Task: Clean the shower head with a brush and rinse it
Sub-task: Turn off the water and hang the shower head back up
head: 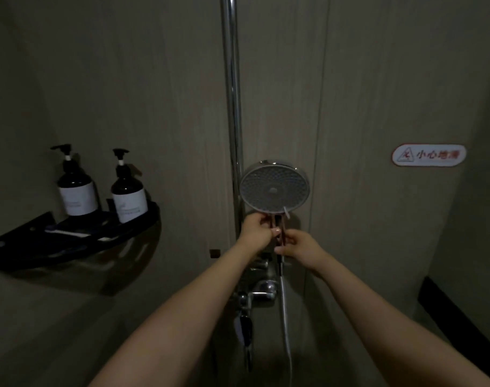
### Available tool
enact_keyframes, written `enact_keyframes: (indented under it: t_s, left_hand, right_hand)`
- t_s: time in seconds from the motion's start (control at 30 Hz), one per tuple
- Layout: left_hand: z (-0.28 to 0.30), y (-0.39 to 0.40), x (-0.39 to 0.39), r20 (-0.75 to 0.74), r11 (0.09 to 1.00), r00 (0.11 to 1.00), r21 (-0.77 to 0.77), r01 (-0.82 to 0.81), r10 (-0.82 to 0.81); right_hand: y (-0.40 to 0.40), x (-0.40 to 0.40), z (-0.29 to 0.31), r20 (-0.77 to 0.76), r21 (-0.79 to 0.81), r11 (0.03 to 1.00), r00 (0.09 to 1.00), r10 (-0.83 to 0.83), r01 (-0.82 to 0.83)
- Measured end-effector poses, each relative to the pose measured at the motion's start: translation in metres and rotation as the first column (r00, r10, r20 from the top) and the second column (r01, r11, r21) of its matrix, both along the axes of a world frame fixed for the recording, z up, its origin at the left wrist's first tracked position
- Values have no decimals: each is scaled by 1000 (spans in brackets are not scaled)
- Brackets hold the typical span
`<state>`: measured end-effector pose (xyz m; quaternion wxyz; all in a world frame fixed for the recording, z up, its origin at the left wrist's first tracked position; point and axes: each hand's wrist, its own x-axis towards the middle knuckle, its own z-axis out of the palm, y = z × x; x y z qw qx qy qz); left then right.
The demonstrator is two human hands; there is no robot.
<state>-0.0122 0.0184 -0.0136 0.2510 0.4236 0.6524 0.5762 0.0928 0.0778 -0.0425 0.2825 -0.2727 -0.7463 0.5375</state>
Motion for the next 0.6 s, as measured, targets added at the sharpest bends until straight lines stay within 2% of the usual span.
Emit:
enact_keyframes:
  t_s: [0.1, 0.2, 0.4, 0.53, 0.6]
  left_hand:
    - [11, 4, -6, -68, 999, 997, -10, 41, -41]
    - [16, 7, -12, -115, 998, 992, -6, 56, -57]
    - [9, 9, -20, -40, 995, 996, 55, 86, -84]
    - [-17, 10, -26, -90, 999, 996, -48, 19, -23]
    - [-24, 11, -29, -97, 997, 994, -55, 51, -57]
  right_hand:
    - [-1, -12, 3, 37, 78, 996, 999, -38, 35]
    - [-2, -21, 8, 27, 57, 997, 999, -43, 42]
    - [6, -30, 6, 3, 181, 973, 989, -148, 145]
    - [12, -32, 7, -62, 154, 971, 983, -174, 182]
    - [13, -34, 5, -69, 133, 971, 980, -189, 197]
